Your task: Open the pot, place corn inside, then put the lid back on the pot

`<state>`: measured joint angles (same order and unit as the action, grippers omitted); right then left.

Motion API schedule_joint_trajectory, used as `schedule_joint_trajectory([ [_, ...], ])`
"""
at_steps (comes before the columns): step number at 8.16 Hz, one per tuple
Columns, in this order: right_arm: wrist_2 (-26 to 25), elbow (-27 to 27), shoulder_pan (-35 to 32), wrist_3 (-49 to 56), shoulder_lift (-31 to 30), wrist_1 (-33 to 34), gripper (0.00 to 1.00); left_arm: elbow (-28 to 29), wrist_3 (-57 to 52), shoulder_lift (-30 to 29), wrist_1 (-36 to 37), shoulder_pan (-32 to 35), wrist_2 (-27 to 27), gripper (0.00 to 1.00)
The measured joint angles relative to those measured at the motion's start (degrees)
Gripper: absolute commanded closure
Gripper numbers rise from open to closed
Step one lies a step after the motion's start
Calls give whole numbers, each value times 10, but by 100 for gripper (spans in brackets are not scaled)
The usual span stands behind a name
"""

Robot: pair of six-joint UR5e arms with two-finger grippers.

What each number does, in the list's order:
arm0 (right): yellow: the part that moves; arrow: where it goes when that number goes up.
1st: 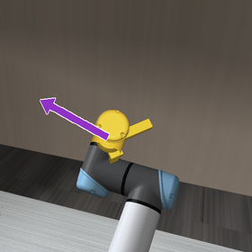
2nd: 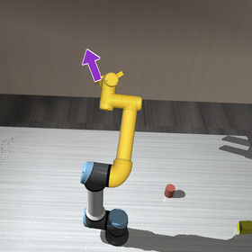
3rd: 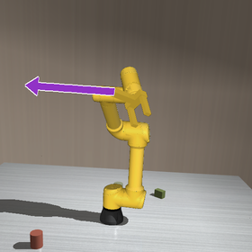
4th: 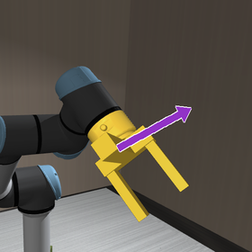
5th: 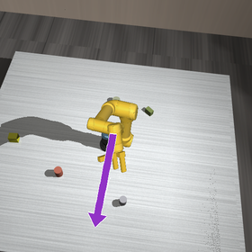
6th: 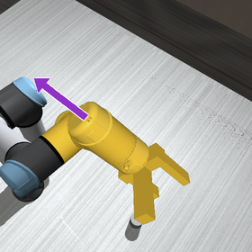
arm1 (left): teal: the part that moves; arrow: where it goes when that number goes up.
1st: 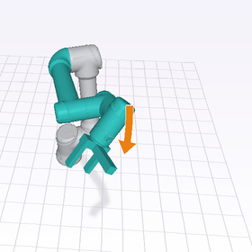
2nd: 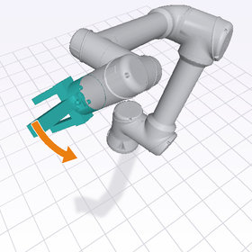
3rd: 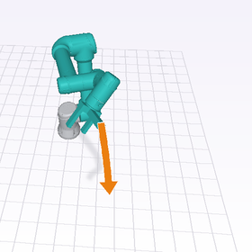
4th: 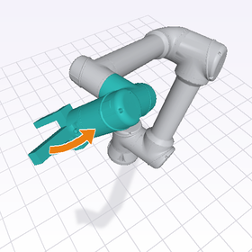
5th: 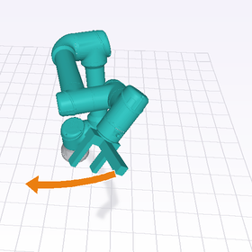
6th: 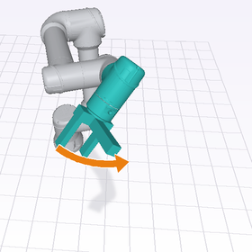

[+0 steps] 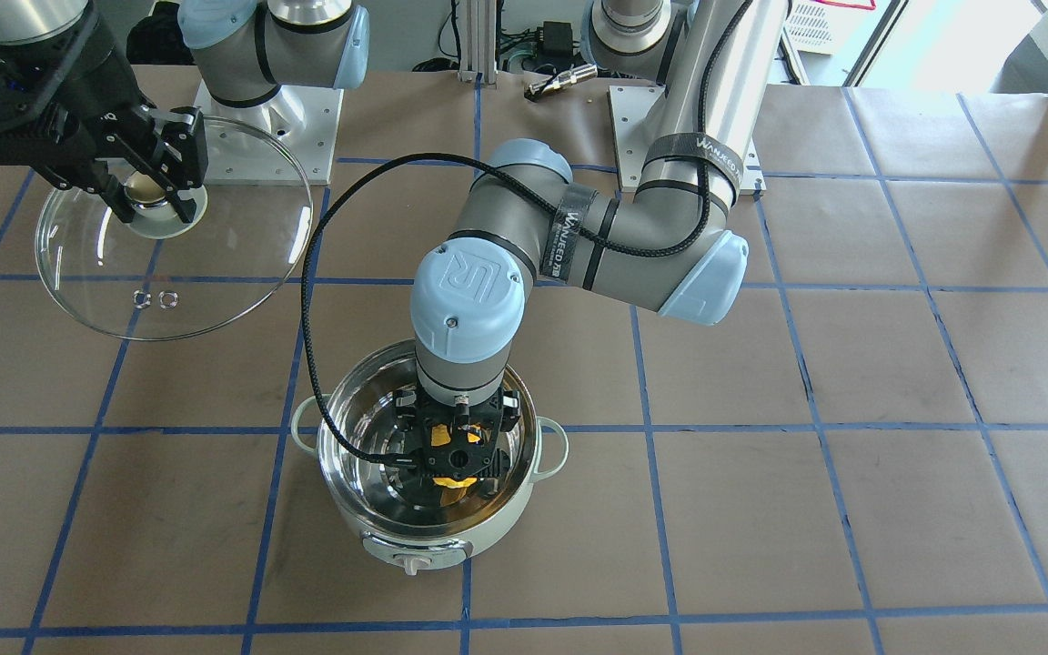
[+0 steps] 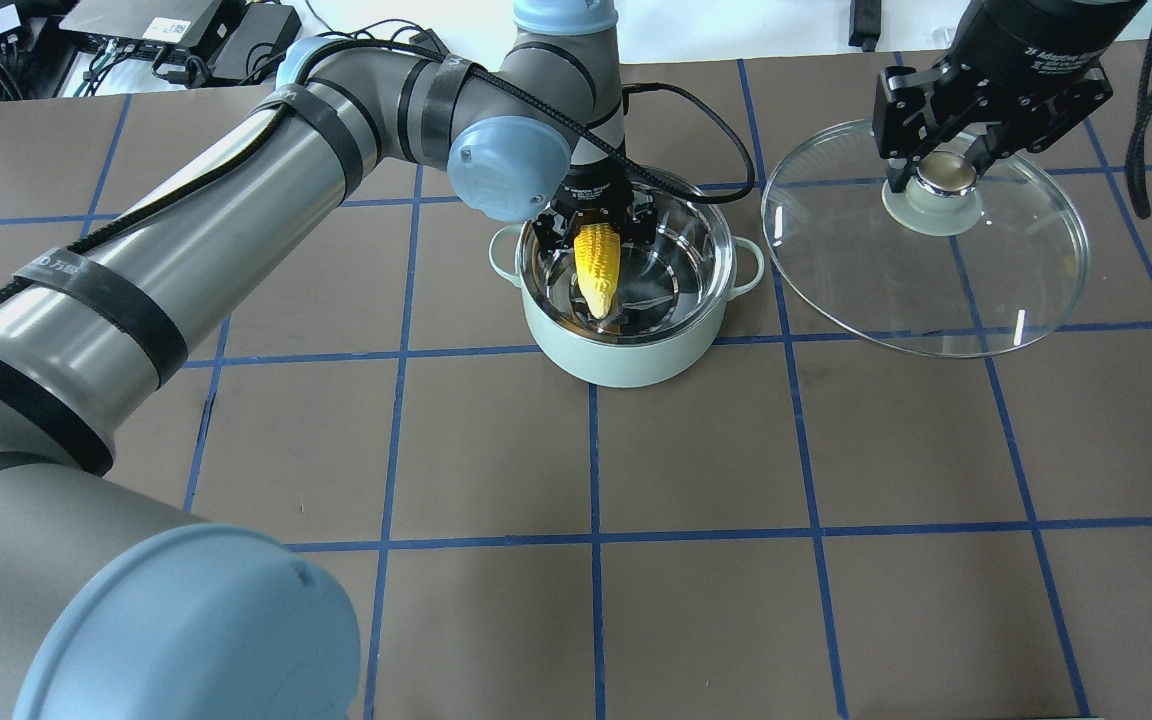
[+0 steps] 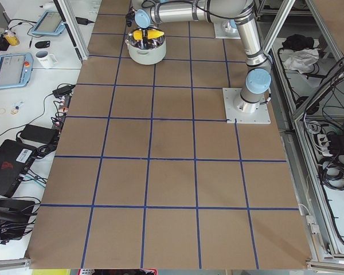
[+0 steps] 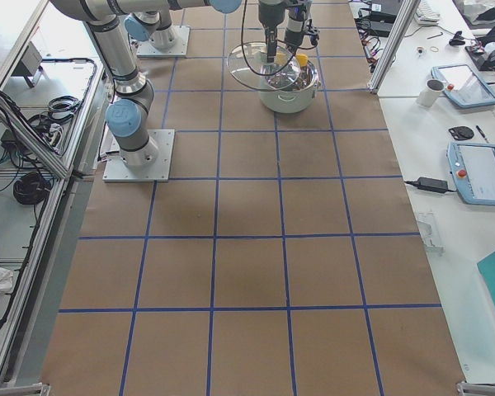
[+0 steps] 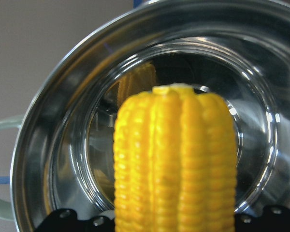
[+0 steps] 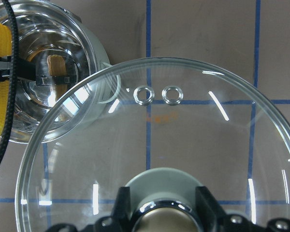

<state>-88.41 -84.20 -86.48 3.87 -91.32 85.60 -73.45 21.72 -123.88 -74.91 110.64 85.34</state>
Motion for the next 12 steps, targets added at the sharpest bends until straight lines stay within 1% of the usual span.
schedule_joint_trajectory([
  [1,0,0,0,0,0,0,68,0,3,-1,0,0,0,20],
  [2,0,0,0,0,0,-1,68,0,4,-1,0,0,-1,13],
  [3,-1,0,0,1,0,0,68,0,5,-1,0,1,-1,11],
  [5,-2,0,0,3,0,0,68,1,6,0,0,5,-1,11],
  [6,-2,0,0,4,0,0,68,2,6,1,0,6,-1,2],
  [7,-2,-1,0,4,0,0,68,3,6,4,0,6,-1,0],
  [9,-5,-1,0,5,0,0,68,3,5,15,-3,6,0,0],
  [12,-11,-1,0,6,0,-1,68,2,-24,61,-10,-10,4,0],
])
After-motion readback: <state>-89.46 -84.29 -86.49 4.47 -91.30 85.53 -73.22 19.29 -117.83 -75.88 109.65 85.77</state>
